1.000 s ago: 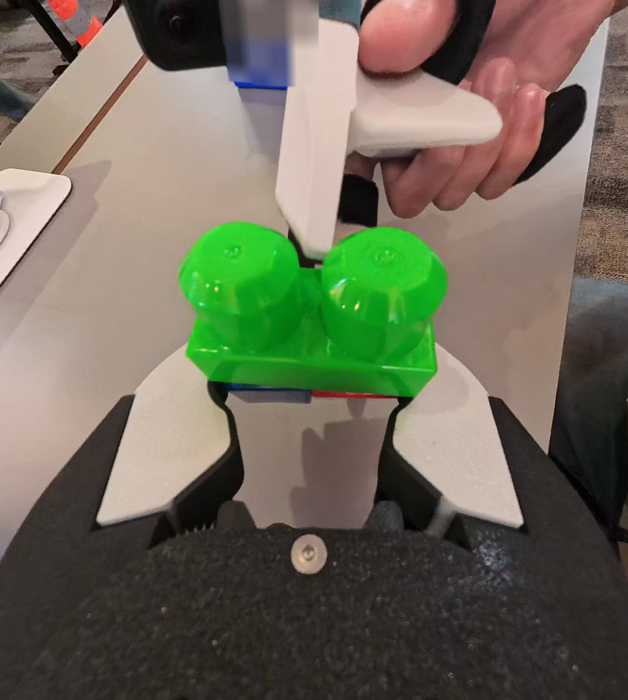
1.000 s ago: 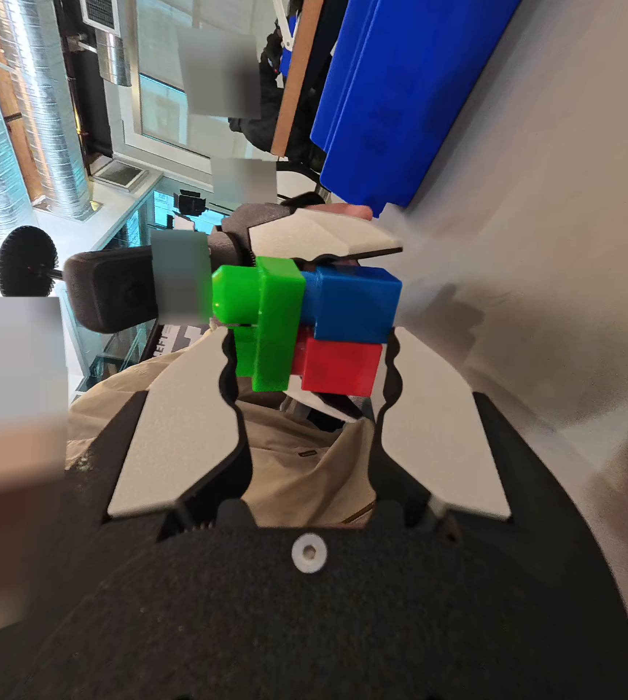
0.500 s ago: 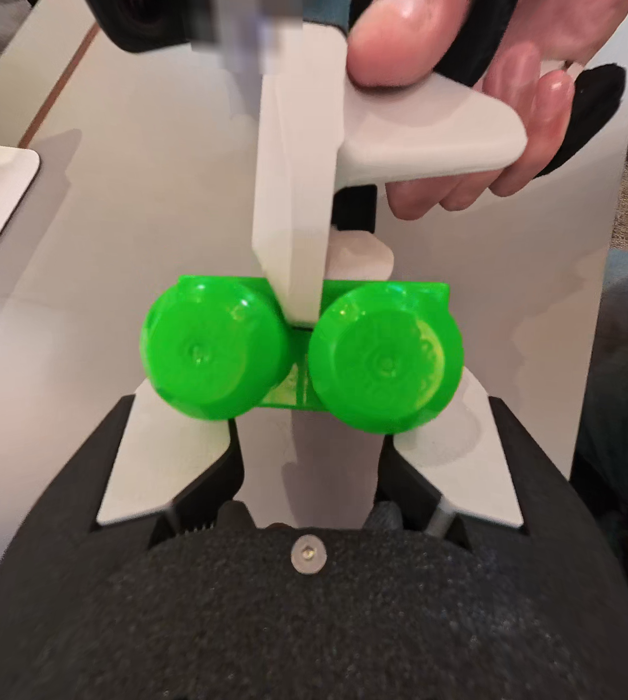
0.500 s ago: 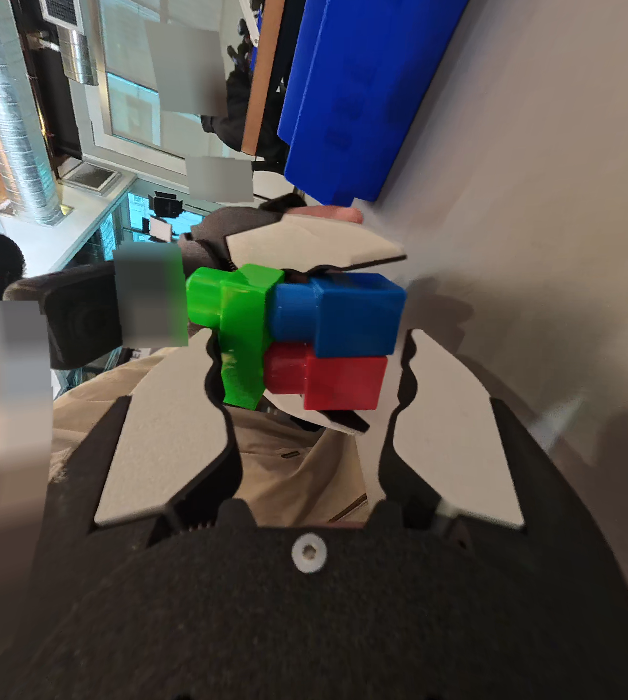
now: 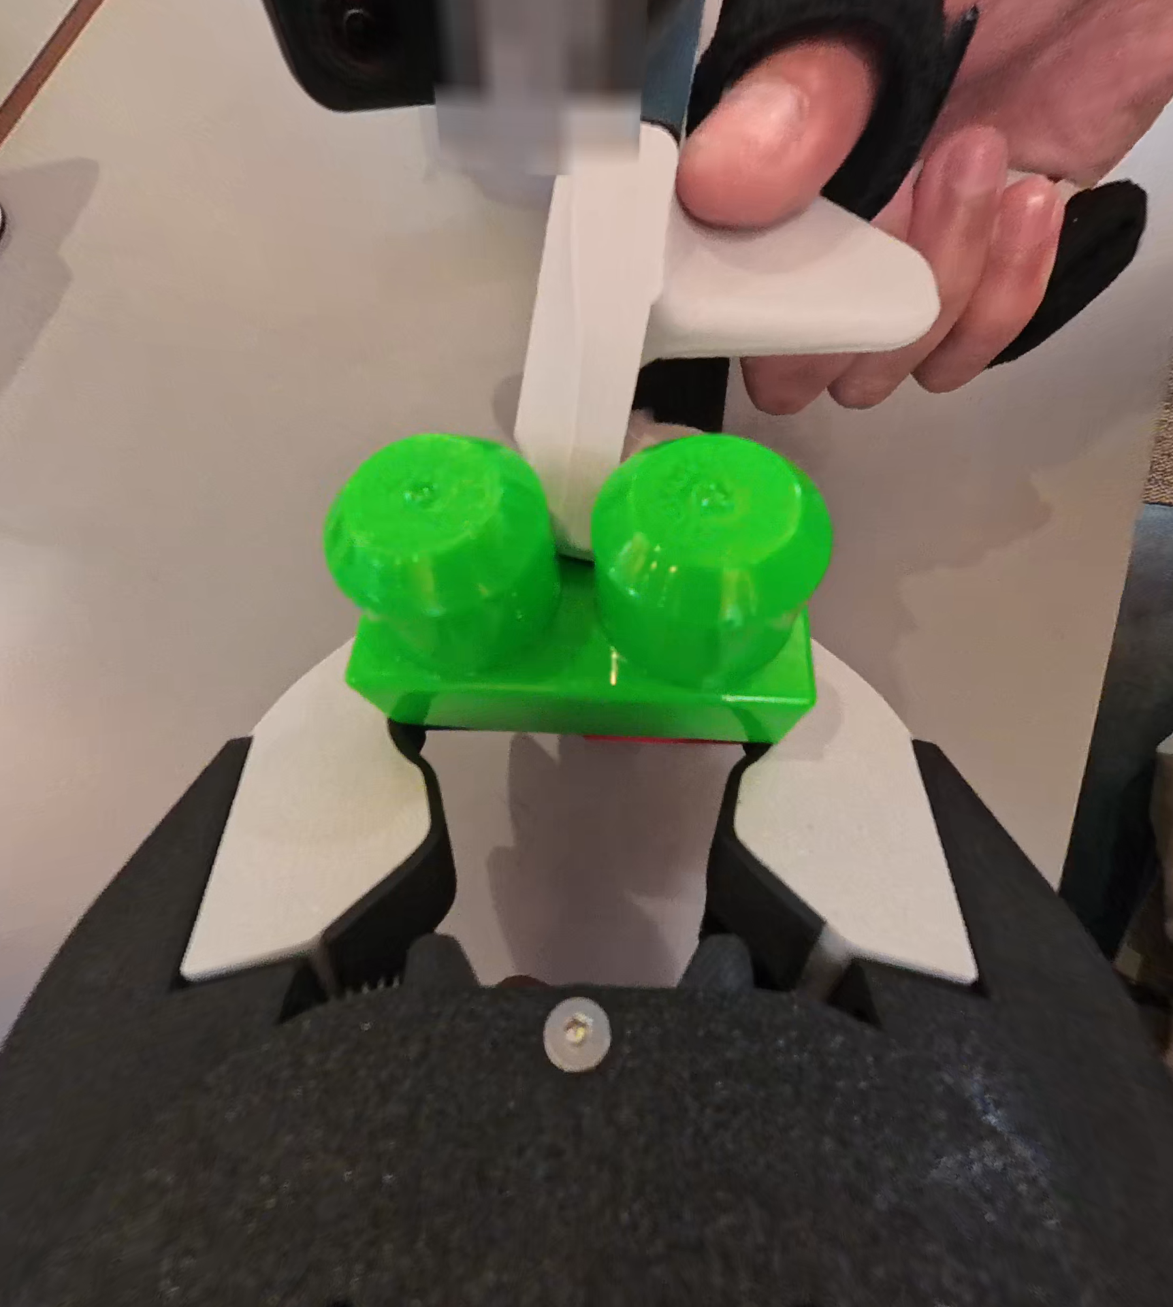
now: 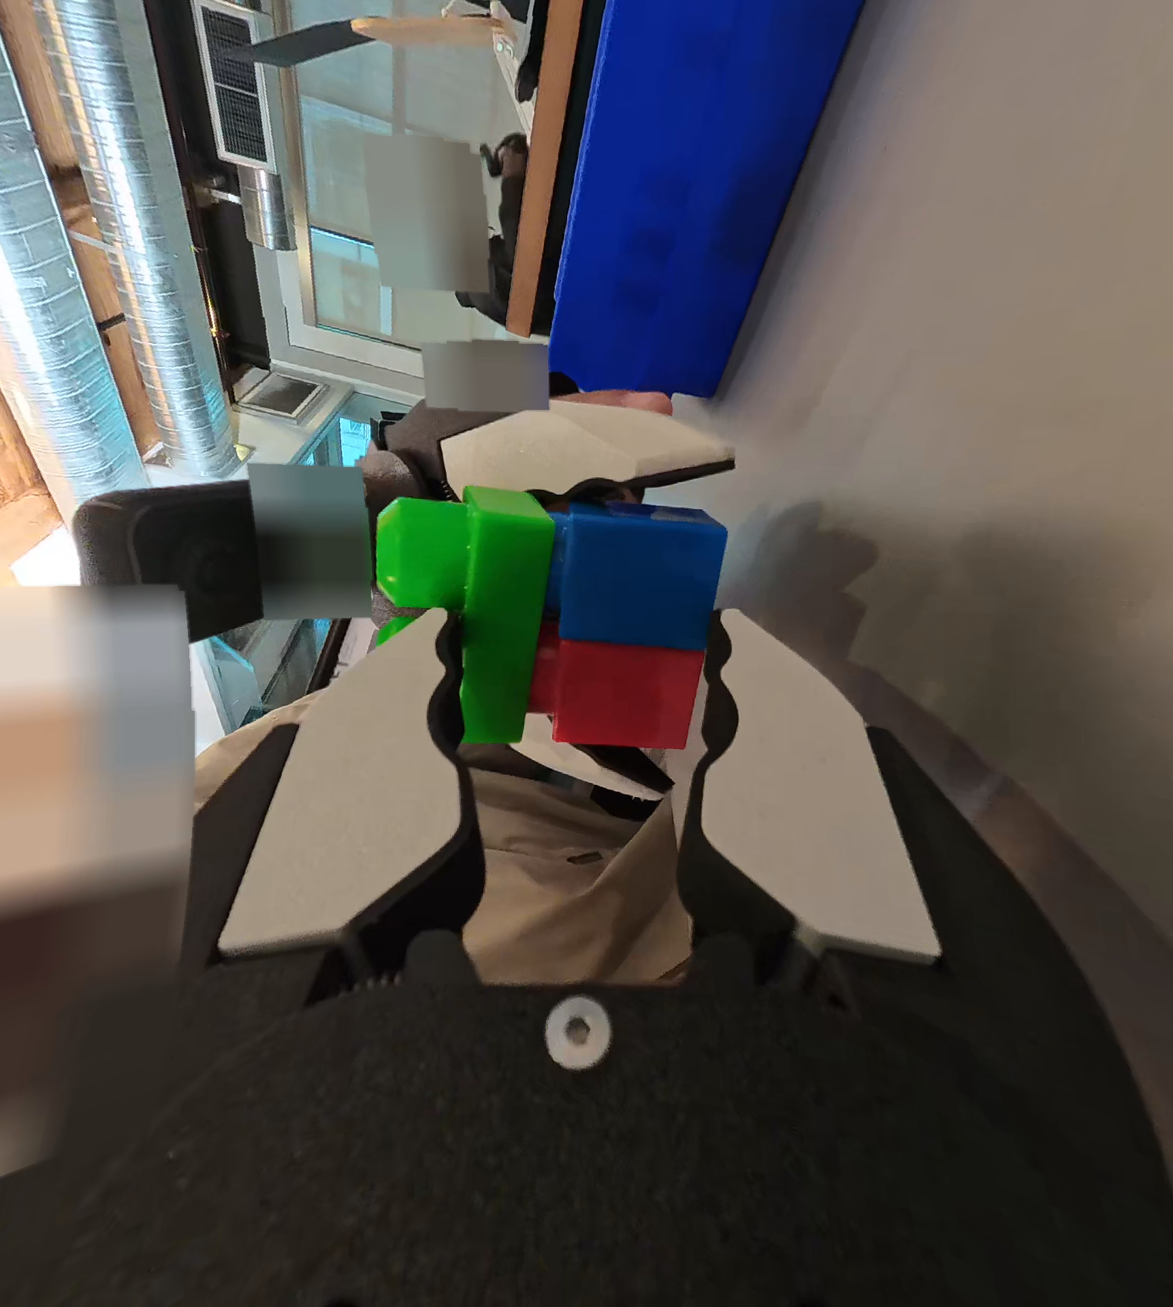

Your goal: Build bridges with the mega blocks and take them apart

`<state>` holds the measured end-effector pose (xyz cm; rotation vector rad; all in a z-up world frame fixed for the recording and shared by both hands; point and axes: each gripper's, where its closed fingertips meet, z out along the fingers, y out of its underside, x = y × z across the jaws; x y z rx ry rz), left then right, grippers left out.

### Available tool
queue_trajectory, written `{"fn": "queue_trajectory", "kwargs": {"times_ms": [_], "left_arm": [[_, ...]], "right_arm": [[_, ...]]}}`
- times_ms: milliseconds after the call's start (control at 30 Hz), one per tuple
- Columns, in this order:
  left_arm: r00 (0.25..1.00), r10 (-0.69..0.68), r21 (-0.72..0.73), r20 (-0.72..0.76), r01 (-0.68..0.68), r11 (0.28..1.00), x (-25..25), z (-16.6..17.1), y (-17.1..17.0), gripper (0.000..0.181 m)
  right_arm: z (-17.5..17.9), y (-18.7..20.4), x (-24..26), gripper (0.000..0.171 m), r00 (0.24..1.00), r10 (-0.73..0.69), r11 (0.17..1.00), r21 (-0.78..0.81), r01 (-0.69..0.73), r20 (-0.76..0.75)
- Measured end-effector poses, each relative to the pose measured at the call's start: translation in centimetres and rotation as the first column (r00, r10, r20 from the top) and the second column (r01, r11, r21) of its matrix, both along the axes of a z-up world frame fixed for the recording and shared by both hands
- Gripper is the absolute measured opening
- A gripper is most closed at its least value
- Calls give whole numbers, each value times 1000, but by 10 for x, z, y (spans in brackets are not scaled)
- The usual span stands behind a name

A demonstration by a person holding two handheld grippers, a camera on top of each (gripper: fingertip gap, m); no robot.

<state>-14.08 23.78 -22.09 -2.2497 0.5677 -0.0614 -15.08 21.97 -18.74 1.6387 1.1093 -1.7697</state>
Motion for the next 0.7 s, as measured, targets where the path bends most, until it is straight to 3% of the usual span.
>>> {"fn": "queue_trajectory", "kwargs": {"times_ms": [267,700], "left_arm": [[1000,3,9,18,-3,1000,-2,0,-2,89],[999,40,-25,26,-39,999,-7,-9,1,89]], "right_arm": [[2,-2,1,74,1000,14,1000,15,-14,-2],[-6,6,-7,64,1000,-27,993,113,25,14]]}}
